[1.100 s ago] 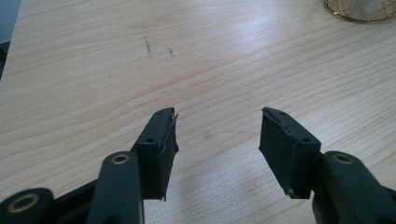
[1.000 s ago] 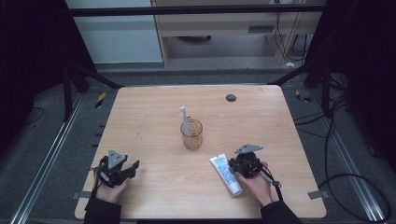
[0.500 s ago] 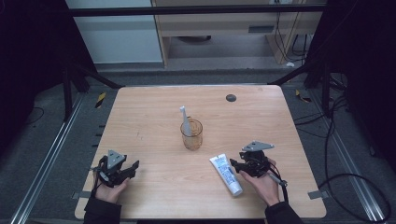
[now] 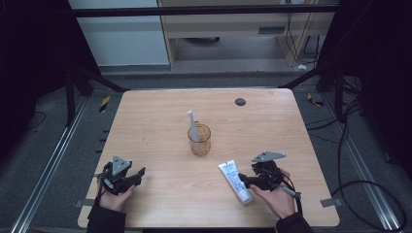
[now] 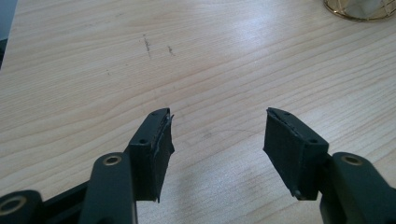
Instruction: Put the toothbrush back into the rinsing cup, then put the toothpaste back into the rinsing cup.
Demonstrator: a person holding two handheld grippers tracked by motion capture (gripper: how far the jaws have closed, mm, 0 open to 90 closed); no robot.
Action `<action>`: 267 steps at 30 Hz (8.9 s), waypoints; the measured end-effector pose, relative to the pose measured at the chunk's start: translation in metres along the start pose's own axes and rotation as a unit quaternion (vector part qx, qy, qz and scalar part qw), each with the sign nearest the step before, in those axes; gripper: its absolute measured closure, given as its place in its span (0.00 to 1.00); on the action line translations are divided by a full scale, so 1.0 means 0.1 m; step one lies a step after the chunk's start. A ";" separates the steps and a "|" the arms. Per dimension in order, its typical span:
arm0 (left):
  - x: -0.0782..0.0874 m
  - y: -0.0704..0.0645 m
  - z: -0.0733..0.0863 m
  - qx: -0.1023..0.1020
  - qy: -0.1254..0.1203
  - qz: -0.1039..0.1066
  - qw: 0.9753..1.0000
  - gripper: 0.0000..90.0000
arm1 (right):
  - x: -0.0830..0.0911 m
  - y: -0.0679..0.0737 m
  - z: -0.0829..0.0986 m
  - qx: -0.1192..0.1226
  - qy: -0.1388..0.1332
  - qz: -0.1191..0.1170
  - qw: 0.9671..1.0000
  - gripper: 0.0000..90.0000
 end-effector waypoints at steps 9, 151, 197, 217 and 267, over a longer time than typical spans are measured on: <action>-0.01 0.02 0.02 -0.001 0.008 -0.001 1.000 0.43 | 0.02 0.05 0.02 -0.004 0.011 -0.002 1.000 0.40; -0.06 0.00 0.01 0.003 0.014 0.008 1.000 0.41 | -0.01 -0.04 -0.88 -0.084 -0.192 -0.022 0.978 0.75; -0.05 0.02 0.00 0.004 0.003 0.003 1.000 0.41 | -0.60 0.13 -1.57 -0.123 -0.331 -0.012 0.935 0.75; -0.05 0.01 0.01 0.004 0.003 0.004 1.000 0.41 | -1.07 0.28 -1.54 -0.113 -0.301 -0.030 0.947 0.74; -0.06 0.02 0.01 0.004 0.006 0.002 1.000 0.41 | -1.17 0.41 -1.37 -0.033 -0.219 -0.010 0.975 0.66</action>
Point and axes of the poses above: each handheld gripper's, and its own axes: x roughly backward along the jaws, z roughly out of its underside, y roughly to its left, the point moved 2 cm from there along -x, roughly forward along the jaws
